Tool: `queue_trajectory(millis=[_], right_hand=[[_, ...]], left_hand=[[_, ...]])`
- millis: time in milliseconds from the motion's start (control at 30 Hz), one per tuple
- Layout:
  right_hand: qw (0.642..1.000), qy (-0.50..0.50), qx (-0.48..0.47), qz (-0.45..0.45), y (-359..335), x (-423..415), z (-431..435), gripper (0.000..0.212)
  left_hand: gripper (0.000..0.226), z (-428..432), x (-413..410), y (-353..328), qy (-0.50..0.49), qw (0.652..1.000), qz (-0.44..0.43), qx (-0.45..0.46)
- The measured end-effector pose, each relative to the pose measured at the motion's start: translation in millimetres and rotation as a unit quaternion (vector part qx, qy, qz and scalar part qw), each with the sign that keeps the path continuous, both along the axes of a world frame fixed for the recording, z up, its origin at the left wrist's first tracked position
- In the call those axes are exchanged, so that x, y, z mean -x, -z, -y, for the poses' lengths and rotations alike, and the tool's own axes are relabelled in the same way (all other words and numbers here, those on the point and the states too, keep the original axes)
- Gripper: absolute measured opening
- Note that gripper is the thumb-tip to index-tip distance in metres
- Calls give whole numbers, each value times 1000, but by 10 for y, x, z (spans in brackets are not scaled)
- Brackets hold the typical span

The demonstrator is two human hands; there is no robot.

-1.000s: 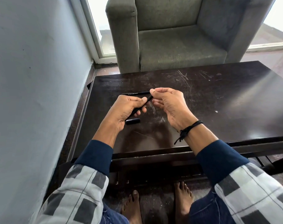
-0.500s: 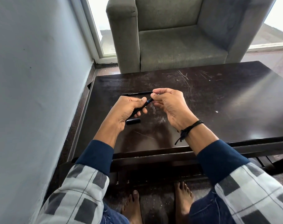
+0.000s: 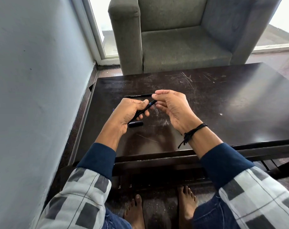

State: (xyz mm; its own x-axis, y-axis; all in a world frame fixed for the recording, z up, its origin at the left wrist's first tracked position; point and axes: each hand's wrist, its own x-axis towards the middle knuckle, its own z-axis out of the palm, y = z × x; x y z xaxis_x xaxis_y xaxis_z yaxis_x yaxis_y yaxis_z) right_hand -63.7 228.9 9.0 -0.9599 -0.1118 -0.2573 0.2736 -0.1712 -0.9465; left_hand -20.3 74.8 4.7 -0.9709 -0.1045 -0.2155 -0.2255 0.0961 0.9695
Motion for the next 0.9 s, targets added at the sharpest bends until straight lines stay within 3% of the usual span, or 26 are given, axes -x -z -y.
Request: queue_trajectory(millis=[133,300,900], right_hand=[[1000,4,-7,-2,10,-2,10,14],[1000,1,16,-5,-31,-6,3,25],[1000,11,-14,-25,7,-13,7,25]], left_hand=[[25,2,2,5,-3,1000,0,3],[25,9,8,23,1,1000,1,-1],[22,6,1,2,-3,1000,0,2]])
